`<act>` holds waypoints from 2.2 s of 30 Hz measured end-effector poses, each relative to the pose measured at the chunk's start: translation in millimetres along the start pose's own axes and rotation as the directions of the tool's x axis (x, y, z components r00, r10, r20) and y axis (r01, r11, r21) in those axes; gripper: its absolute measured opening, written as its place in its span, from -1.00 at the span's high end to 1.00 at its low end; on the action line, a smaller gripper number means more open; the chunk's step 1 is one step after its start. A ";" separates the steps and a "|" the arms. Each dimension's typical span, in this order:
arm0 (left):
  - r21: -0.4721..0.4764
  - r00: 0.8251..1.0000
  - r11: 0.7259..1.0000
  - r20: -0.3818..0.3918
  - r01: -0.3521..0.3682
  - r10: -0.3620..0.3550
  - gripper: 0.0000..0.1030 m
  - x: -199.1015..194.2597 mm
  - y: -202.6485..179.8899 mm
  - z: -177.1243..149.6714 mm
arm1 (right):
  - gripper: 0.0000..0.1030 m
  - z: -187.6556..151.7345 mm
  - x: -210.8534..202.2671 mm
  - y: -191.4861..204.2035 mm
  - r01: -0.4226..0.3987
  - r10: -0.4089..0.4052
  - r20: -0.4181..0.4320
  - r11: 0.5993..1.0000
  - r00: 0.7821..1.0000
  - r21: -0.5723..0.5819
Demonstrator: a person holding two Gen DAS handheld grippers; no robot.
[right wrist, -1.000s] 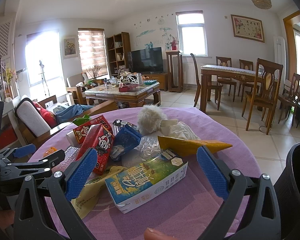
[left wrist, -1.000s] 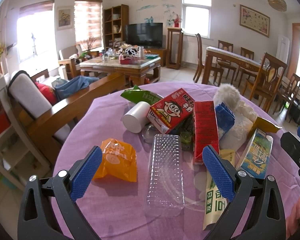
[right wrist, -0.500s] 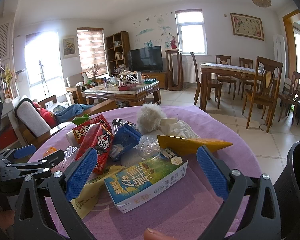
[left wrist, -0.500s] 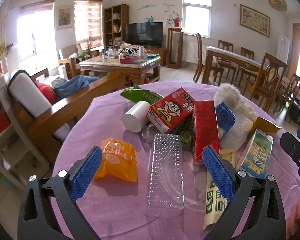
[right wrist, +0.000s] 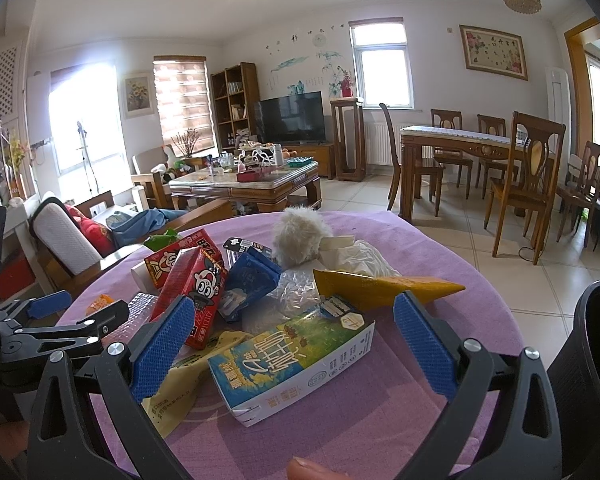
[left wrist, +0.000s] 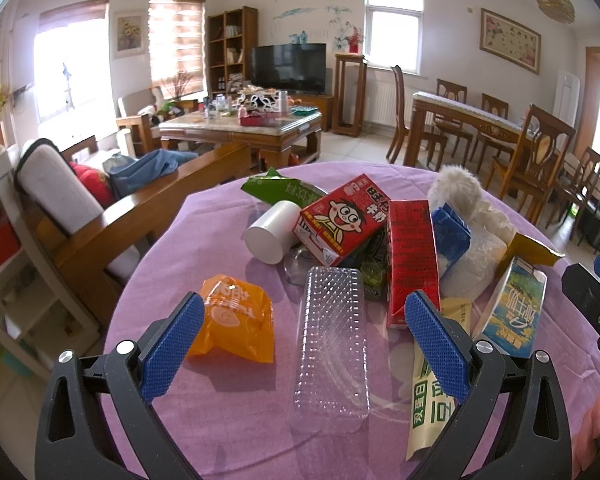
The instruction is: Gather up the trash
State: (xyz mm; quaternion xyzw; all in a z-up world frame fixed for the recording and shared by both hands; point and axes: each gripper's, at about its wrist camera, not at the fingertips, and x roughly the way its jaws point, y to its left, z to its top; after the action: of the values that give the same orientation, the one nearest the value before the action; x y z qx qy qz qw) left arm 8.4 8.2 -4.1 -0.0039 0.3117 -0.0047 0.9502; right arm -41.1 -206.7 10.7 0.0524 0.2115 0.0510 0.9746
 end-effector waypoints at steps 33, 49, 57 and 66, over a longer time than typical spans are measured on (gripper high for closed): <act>-0.178 0.931 0.919 -0.036 0.352 -0.364 -0.92 52.9 142.6 63.4 | -0.91 79.6 33.8 -64.7 -0.154 0.160 -0.152 0.987 0.975 0.056; -0.310 0.760 0.832 -0.345 0.461 -0.550 -0.13 231.9 77.5 82.3 | 0.03 77.1 206.9 -12.6 -0.211 0.233 -0.550 0.972 0.802 0.104; -0.375 0.782 0.804 -0.255 0.462 -0.568 0.53 210.5 97.6 80.4 | 0.24 75.4 178.8 -17.8 -0.241 0.285 -0.474 0.958 0.833 0.153; -0.298 0.821 0.784 0.000 0.545 -0.571 0.55 80.1 99.8 117.4 | 0.24 106.9 49.6 -32.5 -0.333 0.366 -0.215 0.927 0.905 0.174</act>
State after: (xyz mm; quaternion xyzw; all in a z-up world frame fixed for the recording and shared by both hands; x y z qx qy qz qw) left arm 143.2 107.7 42.0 -0.2321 0.3364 -0.2407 0.8804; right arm 51.0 -241.5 83.2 0.1478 0.3196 0.2169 0.9105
